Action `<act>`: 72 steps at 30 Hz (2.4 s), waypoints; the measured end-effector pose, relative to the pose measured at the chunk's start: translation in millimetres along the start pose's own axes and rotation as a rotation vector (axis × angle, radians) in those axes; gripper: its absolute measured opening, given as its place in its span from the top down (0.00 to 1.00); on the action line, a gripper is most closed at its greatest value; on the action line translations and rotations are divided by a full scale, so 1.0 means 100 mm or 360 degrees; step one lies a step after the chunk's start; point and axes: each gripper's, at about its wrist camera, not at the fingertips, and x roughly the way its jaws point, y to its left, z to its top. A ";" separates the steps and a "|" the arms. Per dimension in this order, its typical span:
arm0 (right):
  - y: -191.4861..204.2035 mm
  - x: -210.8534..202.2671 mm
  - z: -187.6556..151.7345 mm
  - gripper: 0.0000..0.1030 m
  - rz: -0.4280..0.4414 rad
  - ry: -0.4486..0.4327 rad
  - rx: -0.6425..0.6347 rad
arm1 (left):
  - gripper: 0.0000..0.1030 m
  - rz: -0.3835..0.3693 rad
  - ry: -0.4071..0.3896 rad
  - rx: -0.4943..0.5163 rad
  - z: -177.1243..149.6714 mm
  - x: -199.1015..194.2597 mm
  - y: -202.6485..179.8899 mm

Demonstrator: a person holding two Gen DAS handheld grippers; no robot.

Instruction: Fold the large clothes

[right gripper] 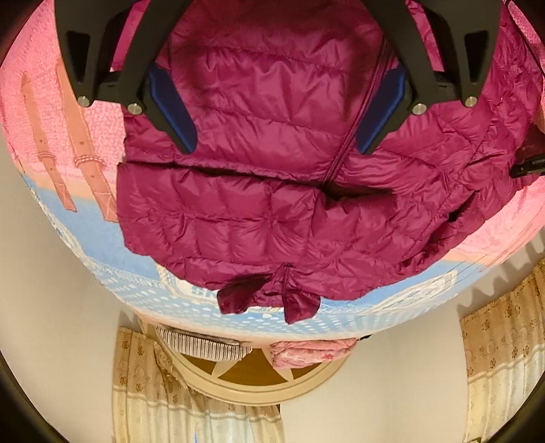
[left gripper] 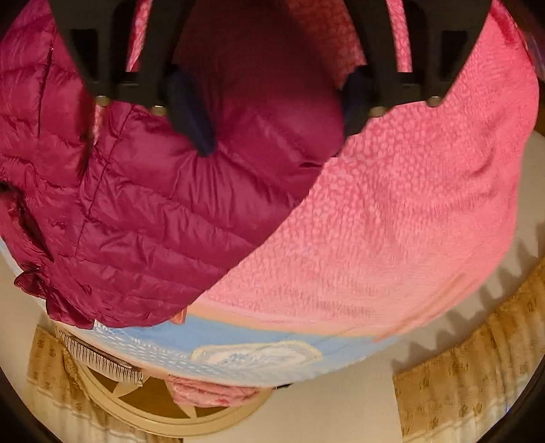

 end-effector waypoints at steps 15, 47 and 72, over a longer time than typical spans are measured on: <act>-0.78 -0.15 0.16 0.07 -0.0301 -0.0050 0.0212 | 0.84 0.0151 -0.0529 0.0336 1.04 -1.11 -0.64; -2.09 0.03 -0.17 0.07 -0.0481 0.0054 0.0507 | 0.11 -0.0317 -0.0758 0.1045 0.38 -1.28 -4.31; -0.66 0.63 0.35 0.61 0.0127 0.0315 0.0249 | 0.11 0.0182 -0.0271 0.0386 1.14 0.22 -1.95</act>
